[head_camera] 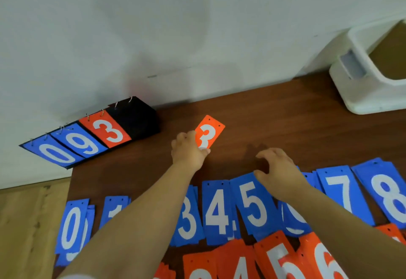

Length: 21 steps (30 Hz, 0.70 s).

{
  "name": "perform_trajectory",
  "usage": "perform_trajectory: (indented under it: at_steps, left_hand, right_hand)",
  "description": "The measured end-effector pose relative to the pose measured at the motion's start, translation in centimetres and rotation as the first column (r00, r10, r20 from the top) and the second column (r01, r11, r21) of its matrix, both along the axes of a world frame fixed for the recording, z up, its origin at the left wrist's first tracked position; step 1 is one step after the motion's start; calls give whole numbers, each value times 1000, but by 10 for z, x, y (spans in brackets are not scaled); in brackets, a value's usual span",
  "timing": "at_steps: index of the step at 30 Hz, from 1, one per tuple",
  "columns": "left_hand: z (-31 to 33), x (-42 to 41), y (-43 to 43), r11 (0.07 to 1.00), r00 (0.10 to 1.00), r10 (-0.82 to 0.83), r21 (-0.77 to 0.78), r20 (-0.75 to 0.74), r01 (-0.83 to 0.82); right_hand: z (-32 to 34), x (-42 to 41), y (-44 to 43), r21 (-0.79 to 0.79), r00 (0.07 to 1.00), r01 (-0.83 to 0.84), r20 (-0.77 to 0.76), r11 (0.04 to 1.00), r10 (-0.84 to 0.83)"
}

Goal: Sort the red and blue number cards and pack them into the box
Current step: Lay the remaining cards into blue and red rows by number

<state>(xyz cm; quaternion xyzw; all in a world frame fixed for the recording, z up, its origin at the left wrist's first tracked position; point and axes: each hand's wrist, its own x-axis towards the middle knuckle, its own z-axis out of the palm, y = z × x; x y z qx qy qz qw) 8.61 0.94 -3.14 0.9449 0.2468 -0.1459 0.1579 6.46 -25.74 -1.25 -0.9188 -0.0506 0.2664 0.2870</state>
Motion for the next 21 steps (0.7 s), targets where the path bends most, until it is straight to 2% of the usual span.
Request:
perform_trajectory:
  at_steps: [3,6,8,11,14,18,21]
  left_hand:
    - [-3,7,-2,998,999,38,-46,-21,-39]
    - [-1,7,-4,999,997,41,37,-63,-38]
    - [2,8,-6,998,995,69,12,-72,-68]
    - [2,4,-11,985,996,83,-147,-18,-85]
    - [14,-11,-22,949,993,96,-307,72,-70]
    - [60,-69,-49,788,971,198,-612,135,-76]
    - [85,-131,-59,738,966,211,-673,147,-59]
  right_hand:
    - [-1,6,-7,2,1000,16,-1,1000,-16]
    - [2,7,-11,9,1000,22,-7,1000,-22]
    - [5,8,-11,22,999,34,-8,999,-34]
    - [6,7,-8,68,998,58,-10,996,-57]
    - [12,1,-3,206,990,131,-69,970,-119]
    - [33,-22,10,401,940,311,-266,862,-215]
    - [42,-52,24,498,895,407,-386,765,-225]
